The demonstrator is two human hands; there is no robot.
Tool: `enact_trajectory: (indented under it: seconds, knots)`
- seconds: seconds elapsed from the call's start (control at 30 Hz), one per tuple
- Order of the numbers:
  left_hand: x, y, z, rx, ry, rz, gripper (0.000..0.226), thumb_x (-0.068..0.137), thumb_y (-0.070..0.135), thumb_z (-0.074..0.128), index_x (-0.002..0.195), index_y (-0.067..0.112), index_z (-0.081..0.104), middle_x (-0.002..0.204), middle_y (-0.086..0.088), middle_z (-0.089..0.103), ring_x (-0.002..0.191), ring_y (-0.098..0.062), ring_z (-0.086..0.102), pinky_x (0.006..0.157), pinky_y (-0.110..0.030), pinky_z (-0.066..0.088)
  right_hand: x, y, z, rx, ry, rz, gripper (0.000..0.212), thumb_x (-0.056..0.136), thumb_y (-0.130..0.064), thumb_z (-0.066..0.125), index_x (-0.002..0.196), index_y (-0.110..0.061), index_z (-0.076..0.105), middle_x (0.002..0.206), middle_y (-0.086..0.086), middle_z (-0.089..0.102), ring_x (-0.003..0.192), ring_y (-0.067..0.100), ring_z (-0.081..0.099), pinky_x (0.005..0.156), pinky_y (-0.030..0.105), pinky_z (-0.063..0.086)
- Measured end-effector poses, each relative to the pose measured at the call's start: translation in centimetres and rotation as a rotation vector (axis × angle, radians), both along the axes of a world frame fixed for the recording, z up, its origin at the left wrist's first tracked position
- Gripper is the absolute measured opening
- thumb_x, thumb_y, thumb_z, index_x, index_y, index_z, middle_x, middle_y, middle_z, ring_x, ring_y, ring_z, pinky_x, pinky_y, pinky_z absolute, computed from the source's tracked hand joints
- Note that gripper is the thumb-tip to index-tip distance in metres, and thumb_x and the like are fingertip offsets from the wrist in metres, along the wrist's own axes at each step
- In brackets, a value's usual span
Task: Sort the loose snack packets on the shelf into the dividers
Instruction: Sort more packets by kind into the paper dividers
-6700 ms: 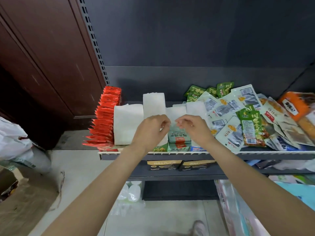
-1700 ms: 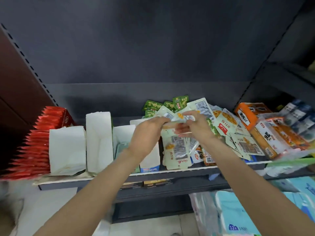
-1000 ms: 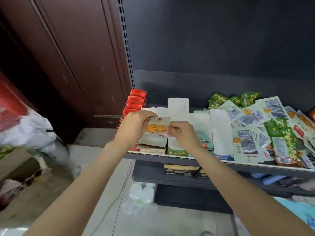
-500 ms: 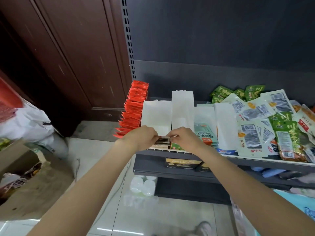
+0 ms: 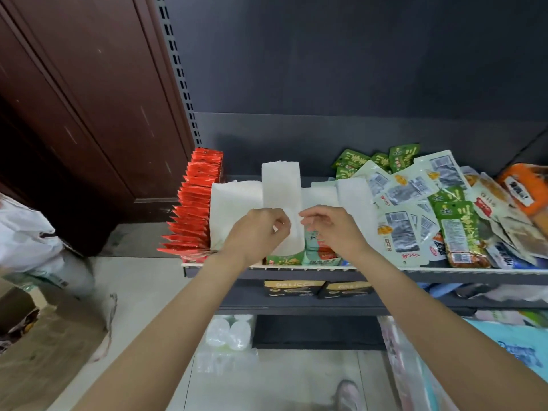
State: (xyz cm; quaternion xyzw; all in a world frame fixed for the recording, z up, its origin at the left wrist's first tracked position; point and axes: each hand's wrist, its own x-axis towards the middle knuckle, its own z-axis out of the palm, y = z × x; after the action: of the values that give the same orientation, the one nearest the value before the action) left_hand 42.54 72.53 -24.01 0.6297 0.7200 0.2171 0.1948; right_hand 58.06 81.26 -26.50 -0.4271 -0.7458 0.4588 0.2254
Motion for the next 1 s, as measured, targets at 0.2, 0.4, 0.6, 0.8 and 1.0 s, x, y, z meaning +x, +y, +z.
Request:
enact_trajectory:
  seconds: [0.2, 0.4, 0.6, 0.8, 1.0]
  knots:
    - [11.2, 7.1, -0.5, 0.149, -0.149, -0.137, 0.028, 0.094, 0.012, 0.049, 0.119, 0.008, 0.059, 0.115, -0.008, 0.06, 0.102, -0.018, 0.058, 0.092, -0.024, 0.043, 10.5, 6.1, -1.4, 0.051, -0.002, -0.368, 0.033, 0.087, 0.011, 0.043, 0.1, -0.01, 0.065, 0.095, 0.003, 0.059, 0.09, 0.016, 0.056, 0.07, 0.022, 0.046]
    - [21.5, 14.9, -4.0, -0.187, -0.145, -0.213, 0.053, 0.096, 0.014, 0.046, 0.143, 0.001, 0.027, 0.143, -0.019, 0.034, 0.132, -0.029, 0.034, 0.102, -0.023, 0.025, 18.9, 11.6, -4.6, -0.143, -0.297, -0.395, 0.042, 0.091, -0.004, 0.05, 0.133, -0.007, 0.047, 0.135, 0.01, 0.049, 0.121, 0.026, 0.05, 0.096, 0.032, 0.04]
    - [24.4, 19.6, -10.3, -0.411, 0.02, -0.086, 0.033, 0.093, 0.014, 0.047, 0.122, -0.001, 0.052, 0.13, -0.021, 0.046, 0.122, -0.031, 0.043, 0.103, -0.032, 0.035, 20.6, 14.6, -5.8, -0.249, -0.281, -0.279, 0.041, 0.089, -0.003, 0.048, 0.13, -0.008, 0.05, 0.131, 0.012, 0.055, 0.117, 0.026, 0.053, 0.103, 0.035, 0.04]
    - [25.0, 19.3, -11.9, -0.386, 0.058, -0.07, 0.063, 0.084, 0.024, 0.066, 0.136, 0.004, 0.038, 0.144, -0.018, 0.032, 0.128, -0.034, 0.04, 0.108, -0.037, 0.033, 20.5, 16.1, -6.1, -0.181, -0.467, -0.166, 0.025, 0.092, -0.017, 0.054, 0.081, 0.002, 0.065, 0.085, 0.015, 0.065, 0.078, 0.023, 0.062, 0.063, 0.029, 0.035]
    - [24.8, 19.0, -8.8, -0.422, -0.095, -0.21, 0.104, 0.075, 0.05, 0.071, 0.15, 0.011, 0.011, 0.158, -0.004, 0.011, 0.145, -0.017, 0.011, 0.118, -0.028, 0.012, 21.3, 16.9, -5.7, -0.272, -0.293, -0.239, 0.028, 0.094, -0.016, 0.051, 0.08, 0.008, 0.057, 0.079, 0.026, 0.058, 0.073, 0.027, 0.057, 0.062, 0.032, 0.043]
